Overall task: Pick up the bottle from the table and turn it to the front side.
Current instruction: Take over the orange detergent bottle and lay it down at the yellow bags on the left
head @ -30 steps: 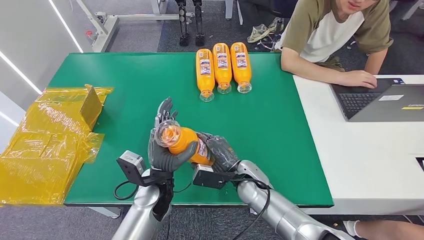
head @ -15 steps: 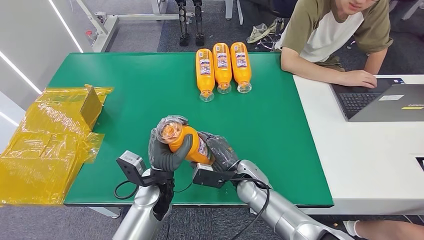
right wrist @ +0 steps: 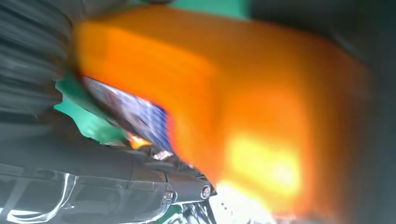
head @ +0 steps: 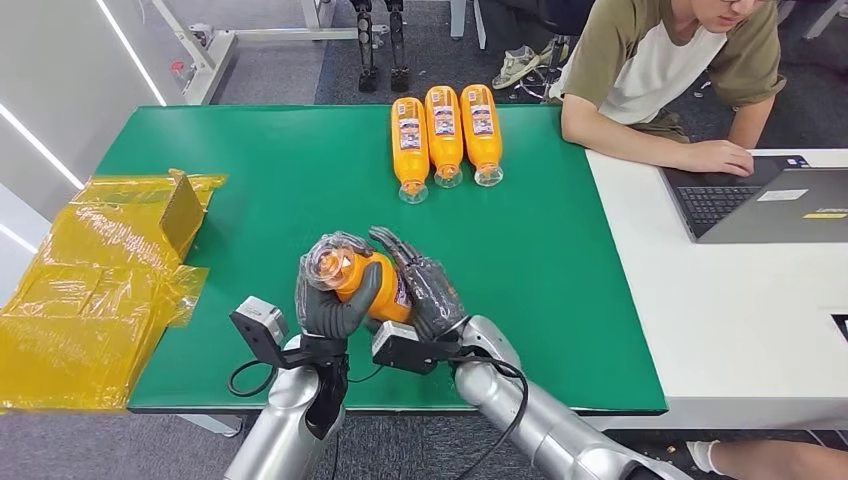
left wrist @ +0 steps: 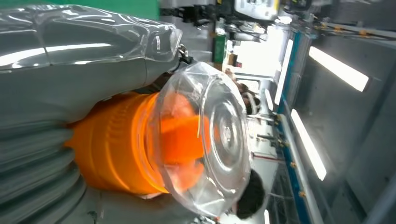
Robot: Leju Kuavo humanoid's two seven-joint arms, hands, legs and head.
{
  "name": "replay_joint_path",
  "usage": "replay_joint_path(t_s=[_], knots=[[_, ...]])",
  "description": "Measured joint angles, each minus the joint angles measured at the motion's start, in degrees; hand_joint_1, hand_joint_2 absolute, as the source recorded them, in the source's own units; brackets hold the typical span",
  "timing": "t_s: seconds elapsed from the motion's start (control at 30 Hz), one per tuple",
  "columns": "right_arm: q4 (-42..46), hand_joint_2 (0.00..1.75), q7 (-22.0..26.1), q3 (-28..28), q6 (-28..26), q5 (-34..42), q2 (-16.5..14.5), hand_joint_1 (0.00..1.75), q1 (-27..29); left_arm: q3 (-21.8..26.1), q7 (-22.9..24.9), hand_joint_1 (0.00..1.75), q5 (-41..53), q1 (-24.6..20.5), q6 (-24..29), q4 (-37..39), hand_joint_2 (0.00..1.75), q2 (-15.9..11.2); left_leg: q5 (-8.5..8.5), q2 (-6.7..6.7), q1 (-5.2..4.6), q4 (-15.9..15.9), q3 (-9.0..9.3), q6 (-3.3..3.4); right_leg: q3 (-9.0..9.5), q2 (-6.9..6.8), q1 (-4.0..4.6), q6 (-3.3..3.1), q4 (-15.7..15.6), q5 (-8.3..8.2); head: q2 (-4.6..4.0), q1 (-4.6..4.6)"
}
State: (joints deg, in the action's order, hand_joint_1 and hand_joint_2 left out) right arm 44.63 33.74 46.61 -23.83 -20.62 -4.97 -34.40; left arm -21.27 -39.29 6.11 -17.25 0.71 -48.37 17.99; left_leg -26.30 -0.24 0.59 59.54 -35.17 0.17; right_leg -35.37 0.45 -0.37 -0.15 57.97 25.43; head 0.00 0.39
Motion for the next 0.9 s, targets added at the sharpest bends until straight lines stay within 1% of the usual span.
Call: replay_joint_path(t_s=[0.1,0.17,0.23,0.3,0.4,0.5,0.6,0.73,0.83,0.9], knots=[[1.3,1.75,2.6,-1.1,-3.8,3.3,-1.1,0.00,0.7,0.0,0.1,1.75,0.4,-0.3,3.5,-0.5,1.75,0.0,0.00,-0.06,0.01,0.0,-0.02,0.00,0.01,-0.08,0.00,0.00,0.0,0.00,-0.01,0.00],[2.8,1.75,4.5,-1.6,-7.3,5.2,-1.7,0.00,1.7,0.0,0.3,1.75,1.7,-0.5,7.7,-1.5,1.75,0.0,0.00,-0.05,0.01,0.0,-0.03,0.00,0.02,-0.06,0.00,0.00,0.0,0.00,-0.01,-0.01],[5.0,1.75,5.8,-2.0,-11.3,6.6,-2.1,0.00,2.8,0.1,0.7,1.75,3.9,-0.3,13.6,-3.0,1.75,-0.1,0.00,-0.04,0.01,0.0,-0.03,0.00,0.01,-0.05,0.00,0.00,0.0,0.00,-0.01,0.01],[8.0,1.75,6.2,-2.4,-13.8,7.6,-2.2,0.00,3.8,0.7,1.5,1.75,6.9,0.6,20.7,-5.0,1.75,-0.4,0.00,-0.02,0.01,0.0,-0.03,0.00,0.01,-0.03,0.00,0.00,0.0,0.01,0.00,0.01],[12.9,1.75,6.4,-3.1,-14.5,8.1,-2.2,0.00,6.4,1.9,2.6,1.75,12.3,2.2,30.0,-8.7,1.75,-1.4,-0.01,-0.02,0.01,0.0,-0.03,0.00,0.00,-0.02,0.01,-0.01,0.0,0.04,-0.01,0.01],[18.3,1.75,6.5,-4.1,-14.5,8.6,-2.2,0.00,10.6,3.4,5.0,1.75,19.5,3.1,36.0,-12.4,1.75,-3.3,-0.01,-0.05,0.02,-0.1,-0.03,-0.01,0.00,-0.06,0.01,-0.04,0.0,0.08,-0.01,0.01],[24.1,1.75,6.5,-5.4,-14.5,9.0,-2.2,0.00,15.3,6.0,7.9,1.75,28.6,3.3,38.8,-15.3,1.75,-5.7,-0.02,-0.03,0.02,-0.1,-0.02,-0.02,-0.01,-0.06,0.01,-0.07,0.0,0.11,-0.01,0.01],[30.8,1.75,6.5,-7.0,-14.5,8.7,-2.2,0.00,20.7,10.1,9.0,1.75,36.9,2.4,39.2,-16.1,1.75,-8.6,-0.03,-0.03,0.03,-0.1,-0.01,-0.04,-0.01,-0.06,0.02,-0.08,0.0,0.12,-0.01,0.02],[36.0,1.75,6.5,-8.2,-14.5,8.7,-2.2,0.00,25.2,15.7,8.0,1.75,47.1,-0.3,39.3,-14.7,1.75,-11.1,-0.02,0.00,0.04,-0.1,0.00,-0.05,-0.02,-0.03,0.03,-0.09,0.0,0.11,-0.01,0.02],[39.0,1.75,6.5,-8.9,-14.5,9.4,-2.1,0.00,27.4,20.0,8.8,1.75,55.6,-2.8,39.3,-12.9,1.75,-13.0,-0.01,0.03,0.04,-0.1,0.03,-0.05,-0.02,0.01,0.03,-0.09,0.0,0.11,0.00,0.01]])
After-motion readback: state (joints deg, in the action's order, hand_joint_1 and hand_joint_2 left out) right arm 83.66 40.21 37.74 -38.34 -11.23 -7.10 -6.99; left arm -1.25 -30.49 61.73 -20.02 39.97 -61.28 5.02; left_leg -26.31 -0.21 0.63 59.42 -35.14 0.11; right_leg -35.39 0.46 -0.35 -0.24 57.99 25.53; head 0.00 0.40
